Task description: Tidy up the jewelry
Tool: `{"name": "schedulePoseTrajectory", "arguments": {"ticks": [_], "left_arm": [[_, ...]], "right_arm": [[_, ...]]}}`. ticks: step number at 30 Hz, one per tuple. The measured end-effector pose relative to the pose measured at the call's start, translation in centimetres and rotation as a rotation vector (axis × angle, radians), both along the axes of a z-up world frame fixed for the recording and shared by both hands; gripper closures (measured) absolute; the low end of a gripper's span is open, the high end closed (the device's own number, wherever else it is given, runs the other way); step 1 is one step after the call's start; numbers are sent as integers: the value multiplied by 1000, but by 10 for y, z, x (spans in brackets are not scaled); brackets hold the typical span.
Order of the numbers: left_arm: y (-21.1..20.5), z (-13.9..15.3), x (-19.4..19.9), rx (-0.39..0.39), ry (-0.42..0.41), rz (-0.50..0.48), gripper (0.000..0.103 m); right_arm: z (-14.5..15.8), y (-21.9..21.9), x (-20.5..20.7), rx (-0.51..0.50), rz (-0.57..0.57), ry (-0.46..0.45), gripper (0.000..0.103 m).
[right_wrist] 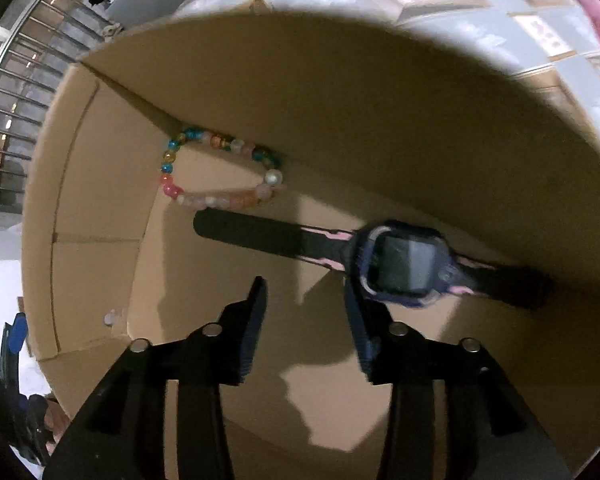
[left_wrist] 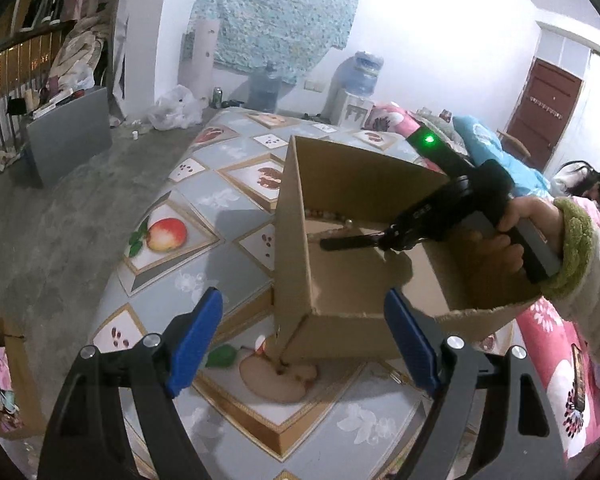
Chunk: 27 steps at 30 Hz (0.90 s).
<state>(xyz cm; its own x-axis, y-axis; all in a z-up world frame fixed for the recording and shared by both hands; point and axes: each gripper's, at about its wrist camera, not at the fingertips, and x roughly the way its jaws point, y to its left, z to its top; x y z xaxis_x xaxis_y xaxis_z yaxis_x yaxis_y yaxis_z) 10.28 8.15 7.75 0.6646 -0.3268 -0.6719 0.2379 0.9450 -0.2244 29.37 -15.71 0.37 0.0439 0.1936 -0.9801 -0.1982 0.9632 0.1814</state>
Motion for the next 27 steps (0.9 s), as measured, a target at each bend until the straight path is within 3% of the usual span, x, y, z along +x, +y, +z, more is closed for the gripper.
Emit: {"name": "schedulePoseTrajectory", "arguments": {"ticks": [4,8,9,11,15,21,22,25,27], "left_arm": [[-2,-4,-20,3,-17,-15,19],[-13,-17,-39,23,-7,-45,16],[-17,-23,-42,27,6,-49,16],[-30,-40,-48,59,45,-70,15],[-55,-72,-53,168,99,-80,15],[-78,-104,-50,282,151,-96,14],[-81,-106,-51,304,127,-95,11],[-84,-108,-51,323,101,-93,6],[-80,-109,-49,292,122,-83,5]], "right_arm": [[63,-7,-45,18,31,-176,57],[132,-24,-117,106,64,-415,39],[149,-31,-152,135,76,-496,35],[163,-34,-198,169,72,-588,27],[134,-55,-255,122,-7,-633,20],[30,-60,-293,-89,-154,-488,20],[22,-59,-297,-107,-159,-479,20],[-3,-52,-301,-141,-172,-436,20],[-15,-50,-297,-173,-184,-415,17]]}}
